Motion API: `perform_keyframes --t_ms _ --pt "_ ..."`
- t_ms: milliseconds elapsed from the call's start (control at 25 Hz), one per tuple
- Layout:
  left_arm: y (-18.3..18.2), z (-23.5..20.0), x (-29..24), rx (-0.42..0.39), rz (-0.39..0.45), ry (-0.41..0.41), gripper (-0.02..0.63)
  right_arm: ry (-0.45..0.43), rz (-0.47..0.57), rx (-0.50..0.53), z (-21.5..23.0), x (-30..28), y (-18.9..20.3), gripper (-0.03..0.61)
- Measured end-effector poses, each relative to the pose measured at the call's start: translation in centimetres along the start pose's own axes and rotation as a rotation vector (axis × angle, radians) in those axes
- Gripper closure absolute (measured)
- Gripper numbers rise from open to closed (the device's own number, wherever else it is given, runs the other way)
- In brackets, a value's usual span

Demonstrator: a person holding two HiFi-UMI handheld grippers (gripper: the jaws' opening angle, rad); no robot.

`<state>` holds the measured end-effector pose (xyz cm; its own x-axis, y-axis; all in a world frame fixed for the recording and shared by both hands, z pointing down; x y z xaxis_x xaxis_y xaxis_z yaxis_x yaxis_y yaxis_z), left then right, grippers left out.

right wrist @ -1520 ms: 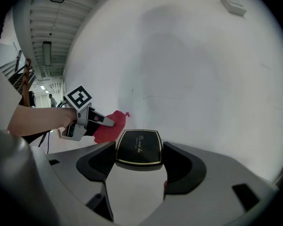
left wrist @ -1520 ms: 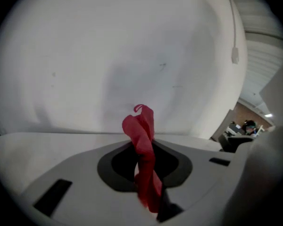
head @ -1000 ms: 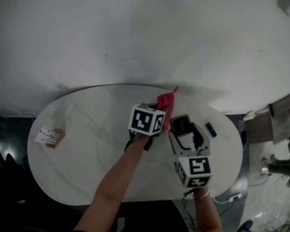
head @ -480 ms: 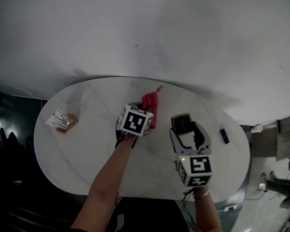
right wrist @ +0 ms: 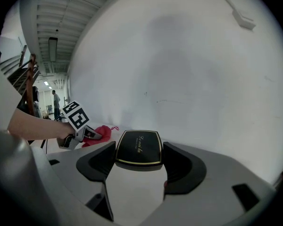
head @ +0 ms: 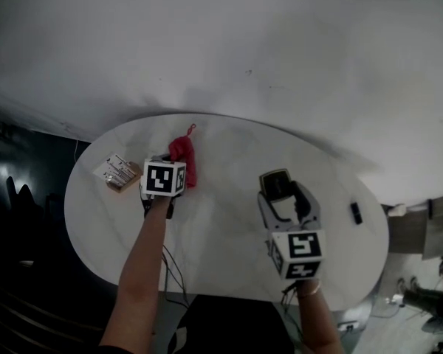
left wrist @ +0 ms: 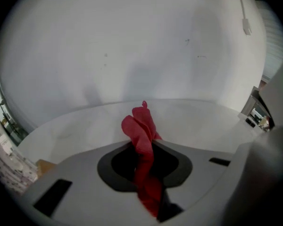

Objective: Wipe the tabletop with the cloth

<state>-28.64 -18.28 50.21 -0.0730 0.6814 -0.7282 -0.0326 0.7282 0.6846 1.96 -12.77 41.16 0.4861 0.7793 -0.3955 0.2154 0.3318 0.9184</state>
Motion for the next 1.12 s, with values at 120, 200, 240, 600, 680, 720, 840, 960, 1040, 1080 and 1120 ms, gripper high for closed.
perform_keyframes --t_ms 120,200,240,600,680,720,840,960,1040,1080,1120 --pt "-0.3 -1.2 1.7 0.057 0.053 -0.023 0.552 0.023 0.014 -0.009 0.3 1.0 -0.1 0.276" --pt "-1.5 -0.2 2.9 0.085 0.109 0.022 0.552 0.044 0.022 -0.013 1.0 1.9 -0.1 0.277" --pt "-2.2 0.9 3.4 0.091 0.133 0.060 0.552 0.057 0.022 -0.017 1.5 2.4 0.0 0.276" --pt "-6.2 19.1 3.0 0.027 0.178 0.452 0.554 0.181 0.013 -0.054 6.4 8.5 2.3 0.276" --pt "-5.8 23.4 2.5 0.015 0.150 0.535 0.554 0.211 -0.004 -0.066 7.5 9.8 3.3 0.276" --pt "-5.5 25.3 2.2 0.008 0.135 0.569 0.552 0.223 -0.003 -0.074 7.9 10.3 3.5 0.276" --pt "-4.6 30.1 1.5 -0.018 0.092 0.634 0.552 0.248 0.021 -0.106 8.7 11.5 3.7 0.276" --pt "-2.9 33.1 0.5 -0.063 0.035 0.647 0.552 0.272 0.001 -0.115 9.4 12.5 4.8 0.276" --pt "-1.5 33.5 -0.3 -0.109 -0.005 0.614 0.552 0.269 -0.001 -0.119 9.4 12.6 5.1 0.276" --pt "-0.8 33.2 -0.7 -0.124 -0.020 0.596 0.552 0.266 0.001 -0.120 9.3 12.6 5.0 0.276" --pt "-0.3 32.8 -0.9 -0.133 -0.033 0.578 0.552 0.264 -0.002 -0.117 9.3 12.6 5.0 0.277"
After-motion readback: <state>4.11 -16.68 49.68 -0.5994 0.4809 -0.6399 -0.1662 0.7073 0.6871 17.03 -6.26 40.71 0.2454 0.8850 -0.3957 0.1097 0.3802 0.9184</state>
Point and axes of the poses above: the fingertips, and each gripper's own axes: x backward along the fingers, z to its right, y out of its underside, the point moved 6 cm from there along x, backward along the fingers, and after that the axes turned 5 degrees about z, right-handed, at the moved point
